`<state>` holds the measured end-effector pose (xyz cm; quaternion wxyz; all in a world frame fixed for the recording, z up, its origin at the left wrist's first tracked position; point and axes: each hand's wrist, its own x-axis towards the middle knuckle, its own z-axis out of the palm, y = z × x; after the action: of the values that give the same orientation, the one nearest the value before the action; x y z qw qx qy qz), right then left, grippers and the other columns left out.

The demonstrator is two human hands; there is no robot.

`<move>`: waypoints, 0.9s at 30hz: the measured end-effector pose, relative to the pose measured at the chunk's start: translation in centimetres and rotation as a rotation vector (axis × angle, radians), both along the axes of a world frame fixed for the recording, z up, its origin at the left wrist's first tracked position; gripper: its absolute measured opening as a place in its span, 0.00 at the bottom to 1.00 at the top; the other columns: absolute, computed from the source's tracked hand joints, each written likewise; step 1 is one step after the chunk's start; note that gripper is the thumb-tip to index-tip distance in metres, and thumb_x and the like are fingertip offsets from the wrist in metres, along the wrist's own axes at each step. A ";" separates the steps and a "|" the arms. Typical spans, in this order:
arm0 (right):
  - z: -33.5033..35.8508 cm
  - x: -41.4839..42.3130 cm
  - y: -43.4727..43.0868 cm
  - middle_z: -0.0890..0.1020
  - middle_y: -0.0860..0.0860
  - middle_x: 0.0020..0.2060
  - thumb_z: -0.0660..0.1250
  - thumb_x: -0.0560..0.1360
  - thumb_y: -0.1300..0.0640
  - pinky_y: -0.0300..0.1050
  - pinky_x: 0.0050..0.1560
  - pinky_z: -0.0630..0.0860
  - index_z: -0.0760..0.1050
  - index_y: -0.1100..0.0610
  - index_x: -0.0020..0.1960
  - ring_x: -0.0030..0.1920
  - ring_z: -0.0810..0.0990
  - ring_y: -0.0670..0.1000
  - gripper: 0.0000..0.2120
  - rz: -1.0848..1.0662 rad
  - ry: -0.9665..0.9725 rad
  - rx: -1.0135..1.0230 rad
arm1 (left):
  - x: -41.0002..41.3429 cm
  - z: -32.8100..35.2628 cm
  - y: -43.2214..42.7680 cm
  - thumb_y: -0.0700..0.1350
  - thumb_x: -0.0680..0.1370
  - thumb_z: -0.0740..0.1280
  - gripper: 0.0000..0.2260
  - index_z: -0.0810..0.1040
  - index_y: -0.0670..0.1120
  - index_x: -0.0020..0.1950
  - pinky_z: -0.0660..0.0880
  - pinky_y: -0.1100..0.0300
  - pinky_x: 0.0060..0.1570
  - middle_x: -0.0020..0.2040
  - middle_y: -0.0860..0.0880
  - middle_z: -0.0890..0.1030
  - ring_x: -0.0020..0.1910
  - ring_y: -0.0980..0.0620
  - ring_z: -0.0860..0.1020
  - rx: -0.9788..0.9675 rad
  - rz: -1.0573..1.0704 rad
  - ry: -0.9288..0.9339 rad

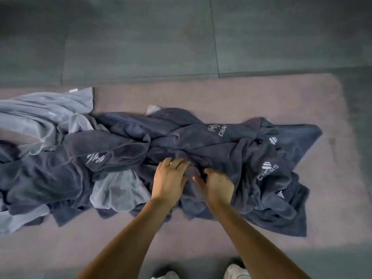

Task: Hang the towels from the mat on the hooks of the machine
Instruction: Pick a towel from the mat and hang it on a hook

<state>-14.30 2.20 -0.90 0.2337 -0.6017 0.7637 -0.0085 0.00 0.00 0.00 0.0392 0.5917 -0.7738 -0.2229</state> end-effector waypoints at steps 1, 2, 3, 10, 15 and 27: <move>-0.7 0.2 0.2 0.81 0.53 0.29 0.77 0.63 0.49 0.42 0.27 0.69 0.77 0.56 0.34 0.30 0.80 0.56 0.13 0.026 -0.004 -0.077 | -0.3 -0.7 -0.3 0.43 0.61 0.78 0.20 0.82 0.48 0.52 0.77 0.54 0.47 0.46 0.50 0.83 0.44 0.45 0.80 -0.019 -0.032 0.001; -1.2 0.4 0.3 0.79 0.53 0.26 0.79 0.59 0.53 0.42 0.25 0.70 0.76 0.56 0.31 0.27 0.78 0.56 0.13 0.025 0.021 -0.141 | -0.5 -1.1 -0.3 0.44 0.63 0.76 0.17 0.83 0.48 0.51 0.77 0.54 0.46 0.44 0.49 0.83 0.43 0.44 0.80 -0.049 -0.050 -0.011; -1.3 0.6 0.7 0.78 0.53 0.25 0.79 0.58 0.56 0.42 0.24 0.70 0.76 0.56 0.30 0.26 0.77 0.56 0.12 0.035 -0.001 -0.171 | -0.6 -1.3 -0.2 0.45 0.65 0.72 0.13 0.83 0.49 0.49 0.77 0.55 0.45 0.41 0.49 0.82 0.41 0.44 0.79 -0.061 -0.070 -0.006; 8.7 -0.5 3.6 0.80 0.50 0.29 0.64 0.71 0.51 0.38 0.25 0.70 0.78 0.57 0.37 0.28 0.77 0.51 0.11 -0.038 -0.290 -0.355 | 0.3 7.7 1.1 0.47 0.71 0.61 0.13 0.85 0.48 0.42 0.69 0.62 0.47 0.43 0.50 0.83 0.43 0.49 0.78 -0.040 -0.017 0.223; 23.2 -0.6 4.2 0.77 0.44 0.32 0.60 0.74 0.50 0.29 0.32 0.66 0.75 0.56 0.42 0.31 0.73 0.41 0.11 -0.080 -0.522 -0.327 | 0.3 22.4 1.9 0.49 0.71 0.62 0.10 0.80 0.45 0.40 0.68 0.67 0.39 0.36 0.50 0.81 0.40 0.54 0.74 0.052 0.028 0.387; 62.0 -2.4 1.6 0.79 0.42 0.36 0.62 0.72 0.46 0.28 0.36 0.69 0.76 0.50 0.44 0.36 0.76 0.38 0.08 0.106 -0.715 -0.352 | 1.6 60.8 0.7 0.56 0.66 0.66 0.10 0.75 0.53 0.43 0.66 0.73 0.37 0.35 0.66 0.77 0.35 0.66 0.73 0.129 0.085 0.641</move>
<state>-16.74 3.75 61.15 0.3781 -0.6302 0.5890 -0.3360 1.56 0.69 60.81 0.2522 0.5244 -0.6811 -0.4445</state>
